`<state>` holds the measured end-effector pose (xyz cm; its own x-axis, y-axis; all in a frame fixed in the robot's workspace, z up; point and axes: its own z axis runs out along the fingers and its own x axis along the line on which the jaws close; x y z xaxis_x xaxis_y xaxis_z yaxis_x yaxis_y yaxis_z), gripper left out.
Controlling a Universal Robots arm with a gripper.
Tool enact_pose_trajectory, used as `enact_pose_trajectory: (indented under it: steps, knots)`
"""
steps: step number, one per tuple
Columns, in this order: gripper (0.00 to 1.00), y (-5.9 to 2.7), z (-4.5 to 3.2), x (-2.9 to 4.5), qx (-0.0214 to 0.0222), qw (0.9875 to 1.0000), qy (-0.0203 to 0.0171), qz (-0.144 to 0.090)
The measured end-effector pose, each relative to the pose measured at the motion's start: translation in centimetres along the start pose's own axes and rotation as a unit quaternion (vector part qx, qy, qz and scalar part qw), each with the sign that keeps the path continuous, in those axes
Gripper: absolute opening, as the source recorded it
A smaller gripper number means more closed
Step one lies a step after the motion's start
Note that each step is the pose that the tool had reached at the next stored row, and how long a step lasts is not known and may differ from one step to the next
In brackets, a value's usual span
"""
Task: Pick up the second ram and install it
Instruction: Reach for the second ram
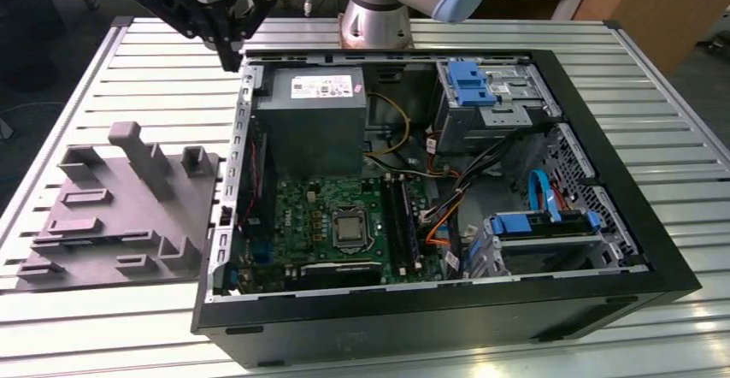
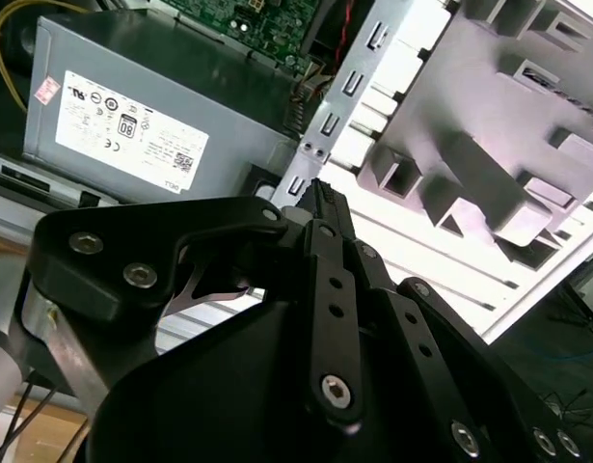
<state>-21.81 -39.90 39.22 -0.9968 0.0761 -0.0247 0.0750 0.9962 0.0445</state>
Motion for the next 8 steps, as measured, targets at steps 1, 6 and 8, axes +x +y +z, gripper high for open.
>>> enact_pose_trajectory:
  steps: [1, 6, 8]
  knots:
    - [0.10, -0.01, -0.01, 0.20, 0.0000, 1.0000, 0.0000, 0.000]
    - [0.10, -0.09, -0.02, 1.17, 0.0000, 1.0000, 0.0000, 0.000]
    - [0.10, -0.11, -0.03, 1.53, 0.0000, 1.0000, 0.0000, 0.000]
